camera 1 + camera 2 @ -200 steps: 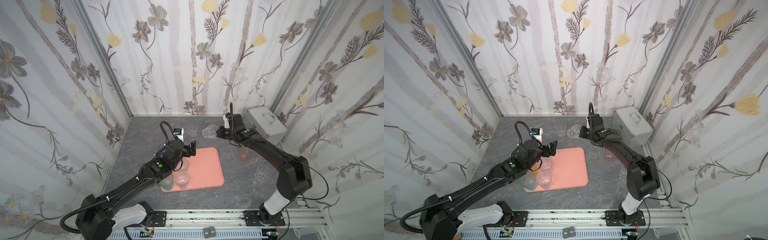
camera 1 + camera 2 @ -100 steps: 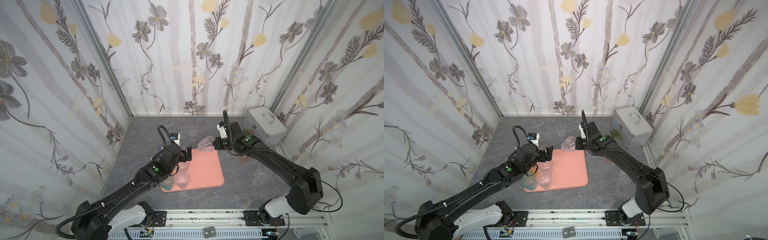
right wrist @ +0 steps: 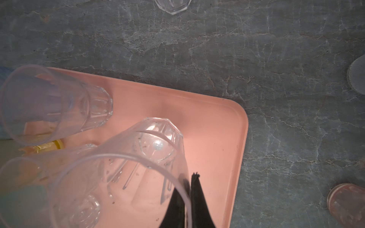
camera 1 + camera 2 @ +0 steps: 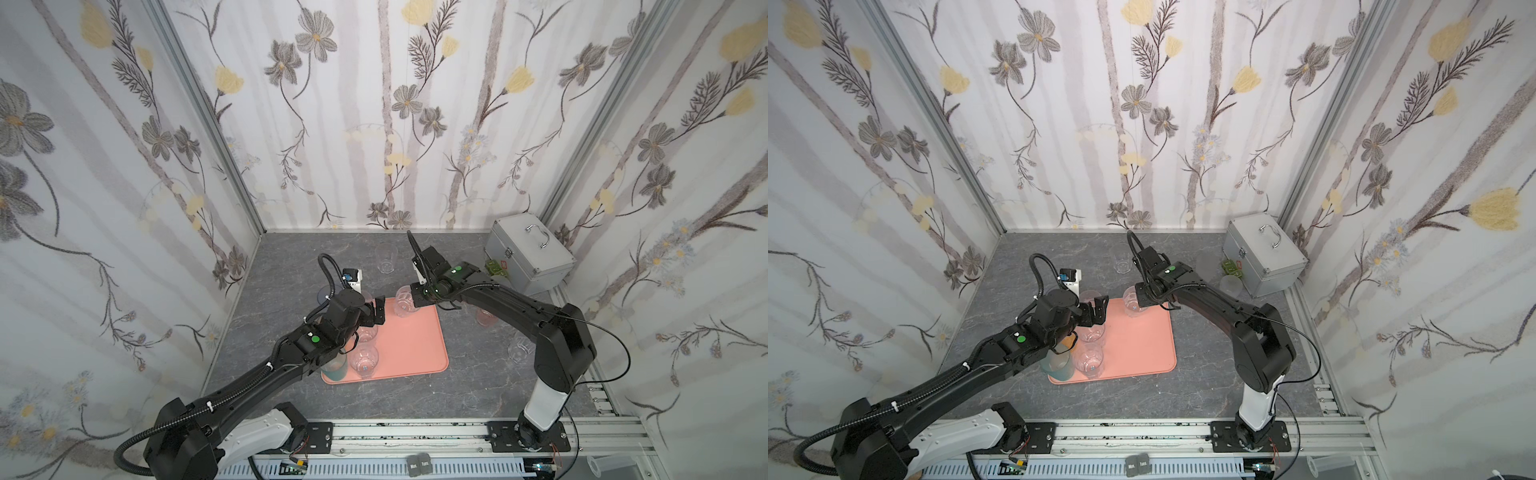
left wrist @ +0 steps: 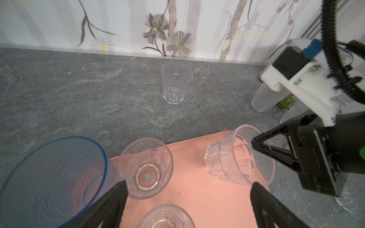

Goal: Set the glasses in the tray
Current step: 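Carry the clear glass over the tray and lower it beside the other glasses, then open the right gripper and raise it toward the last clear glass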

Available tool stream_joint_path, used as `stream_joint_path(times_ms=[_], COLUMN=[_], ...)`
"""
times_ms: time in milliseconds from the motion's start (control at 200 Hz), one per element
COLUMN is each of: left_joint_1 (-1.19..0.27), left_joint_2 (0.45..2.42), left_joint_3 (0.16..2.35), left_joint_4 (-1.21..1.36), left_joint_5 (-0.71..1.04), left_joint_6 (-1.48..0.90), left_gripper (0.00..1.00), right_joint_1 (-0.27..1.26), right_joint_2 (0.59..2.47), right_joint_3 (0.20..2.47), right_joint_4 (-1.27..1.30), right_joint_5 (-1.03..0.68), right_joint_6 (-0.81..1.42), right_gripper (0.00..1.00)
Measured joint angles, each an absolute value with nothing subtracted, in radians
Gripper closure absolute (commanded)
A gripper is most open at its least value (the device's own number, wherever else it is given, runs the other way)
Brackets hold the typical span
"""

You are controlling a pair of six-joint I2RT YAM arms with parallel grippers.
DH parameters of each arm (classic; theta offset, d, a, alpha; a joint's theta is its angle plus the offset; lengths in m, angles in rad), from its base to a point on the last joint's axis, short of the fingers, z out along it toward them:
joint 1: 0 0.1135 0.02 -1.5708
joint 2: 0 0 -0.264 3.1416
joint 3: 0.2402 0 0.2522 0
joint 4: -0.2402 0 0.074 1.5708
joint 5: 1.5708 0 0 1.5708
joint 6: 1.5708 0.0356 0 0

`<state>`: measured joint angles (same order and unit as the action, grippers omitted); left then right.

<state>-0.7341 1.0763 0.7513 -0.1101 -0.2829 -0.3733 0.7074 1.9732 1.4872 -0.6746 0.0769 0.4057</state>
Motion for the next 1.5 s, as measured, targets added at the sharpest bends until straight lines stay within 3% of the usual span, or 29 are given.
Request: stream_joint_path(times_ms=[619, 884, 1069, 1504], left_joint_1=[-0.738, -0.738, -0.738, -0.739], left_joint_2=[1.104, 1.110, 1.110, 1.111], left_joint_3=[0.751, 0.751, 0.750, 0.748], left_joint_4=[-0.110, -0.110, -0.110, -0.109], left_joint_5=[-0.271, -0.268, -0.268, -0.269], left_joint_6=[-0.374, -0.374, -0.374, -0.374], left_gripper=[0.00, 0.00, 0.00, 0.00], right_joint_1=[0.765, 0.771, 0.773, 0.774], right_joint_2=[2.185, 2.214, 2.222, 2.220], right_joint_3=[1.677, 1.700, 1.700, 1.686], right_joint_4=[-0.723, -0.720, -0.706, -0.675], right_joint_5=[0.141, 0.137, 0.125, 0.080], right_joint_6=[0.383, 0.384, 0.385, 0.437], right_gripper=[0.98, 0.95, 0.86, 0.84])
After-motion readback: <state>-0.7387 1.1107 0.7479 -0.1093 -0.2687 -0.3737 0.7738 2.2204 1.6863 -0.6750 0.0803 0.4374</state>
